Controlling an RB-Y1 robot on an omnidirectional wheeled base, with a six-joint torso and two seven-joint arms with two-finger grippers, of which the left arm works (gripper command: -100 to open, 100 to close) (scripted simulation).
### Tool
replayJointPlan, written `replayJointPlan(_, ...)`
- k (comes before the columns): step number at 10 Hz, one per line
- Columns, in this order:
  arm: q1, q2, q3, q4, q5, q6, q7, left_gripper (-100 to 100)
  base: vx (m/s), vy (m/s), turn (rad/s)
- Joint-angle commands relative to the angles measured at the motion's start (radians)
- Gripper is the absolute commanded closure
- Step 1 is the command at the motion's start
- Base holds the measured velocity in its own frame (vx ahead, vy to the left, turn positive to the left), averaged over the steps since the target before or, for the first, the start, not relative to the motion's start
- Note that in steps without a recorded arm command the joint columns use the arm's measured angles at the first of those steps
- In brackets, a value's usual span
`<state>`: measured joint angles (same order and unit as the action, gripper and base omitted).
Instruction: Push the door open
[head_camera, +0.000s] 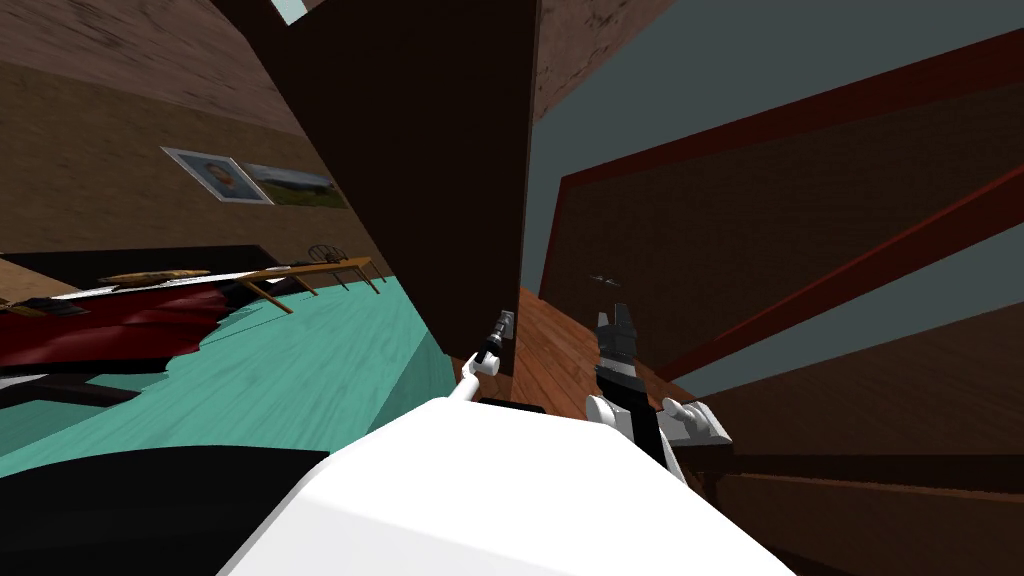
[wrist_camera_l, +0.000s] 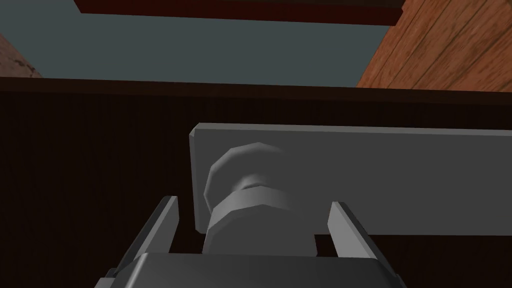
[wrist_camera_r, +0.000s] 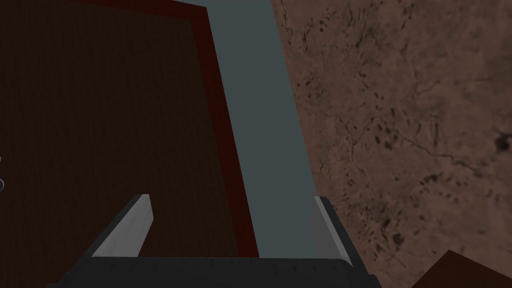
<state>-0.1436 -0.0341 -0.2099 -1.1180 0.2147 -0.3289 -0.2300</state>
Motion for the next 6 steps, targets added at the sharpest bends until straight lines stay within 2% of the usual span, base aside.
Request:
replayJointPlan(1, 0.001, 0.003, 0.000, 0.000, 0.000, -0.001, 0.001, 100, -0.003, 0.012, 0.001)
replayJointPlan(6, 0.001, 0.003, 0.000, 0.000, 0.000, -0.001, 0.001, 100, -0.010, 0.014, -0.009)
